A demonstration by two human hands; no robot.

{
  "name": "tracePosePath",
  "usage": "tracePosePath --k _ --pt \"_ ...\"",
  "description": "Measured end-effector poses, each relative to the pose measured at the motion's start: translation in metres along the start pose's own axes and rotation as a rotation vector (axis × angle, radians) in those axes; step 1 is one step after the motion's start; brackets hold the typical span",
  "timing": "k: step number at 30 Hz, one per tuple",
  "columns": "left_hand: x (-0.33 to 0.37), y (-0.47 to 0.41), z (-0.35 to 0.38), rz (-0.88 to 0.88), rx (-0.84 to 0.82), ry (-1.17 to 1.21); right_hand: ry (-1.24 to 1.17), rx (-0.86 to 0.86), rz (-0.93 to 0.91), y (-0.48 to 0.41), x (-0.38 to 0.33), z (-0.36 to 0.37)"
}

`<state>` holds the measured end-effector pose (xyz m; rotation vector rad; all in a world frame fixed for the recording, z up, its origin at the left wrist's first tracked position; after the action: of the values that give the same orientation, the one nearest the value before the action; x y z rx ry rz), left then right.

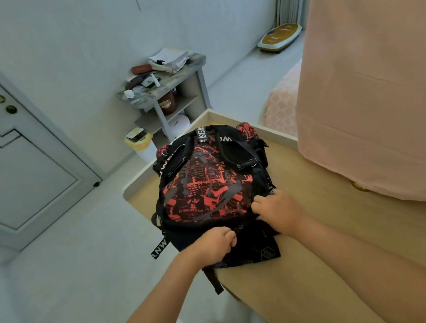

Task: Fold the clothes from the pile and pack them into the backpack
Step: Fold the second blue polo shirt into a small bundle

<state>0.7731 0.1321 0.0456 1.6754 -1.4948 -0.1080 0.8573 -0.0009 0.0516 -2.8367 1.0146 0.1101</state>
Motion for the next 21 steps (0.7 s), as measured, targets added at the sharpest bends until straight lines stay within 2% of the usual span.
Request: tracePosePath --k 2,5,6,8,11,14,18,21 --pt "-0.037 0.010 -0.027 -0.040 0.065 -0.155 0.037 -0.040 0.072 0.005 0.012 0.000" --pt "-0.074 0.026 -0.052 -0.076 0.115 -0.214 0.048 -0.037 0.272 0.007 0.022 -0.012" --pt "-0.074 0.027 -0.051 -0.055 0.102 -0.230 -0.004 -0.005 0.272 0.006 0.017 -0.017" --pt "-0.066 0.024 -0.048 -0.008 0.097 -0.252 -0.202 0.052 0.092 -0.004 -0.017 -0.027" --pt "-0.056 0.020 -0.045 0.061 0.099 -0.197 -0.262 -0.031 -0.123 -0.021 -0.084 -0.022" --pt "-0.064 0.021 -0.044 0.077 0.086 -0.173 -0.146 -0.139 -0.105 -0.043 -0.110 -0.003" --pt "-0.120 0.022 -0.066 0.045 0.112 -0.251 -0.118 -0.176 -0.066 -0.046 -0.102 -0.009" --pt "-0.148 0.017 -0.087 0.018 0.161 -0.350 -0.079 -0.286 0.065 -0.043 -0.090 -0.012"
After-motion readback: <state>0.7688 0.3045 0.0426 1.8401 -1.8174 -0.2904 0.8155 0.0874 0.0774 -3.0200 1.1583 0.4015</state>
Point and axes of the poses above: each hand's wrist, its own y-axis away from the middle knuckle, its own z-axis out of the palm, x = y × z, the point moved 8 cm from there along -y, towards the middle knuckle, and after that the axes turned 13 degrees about -y, right-handed, at the moved point
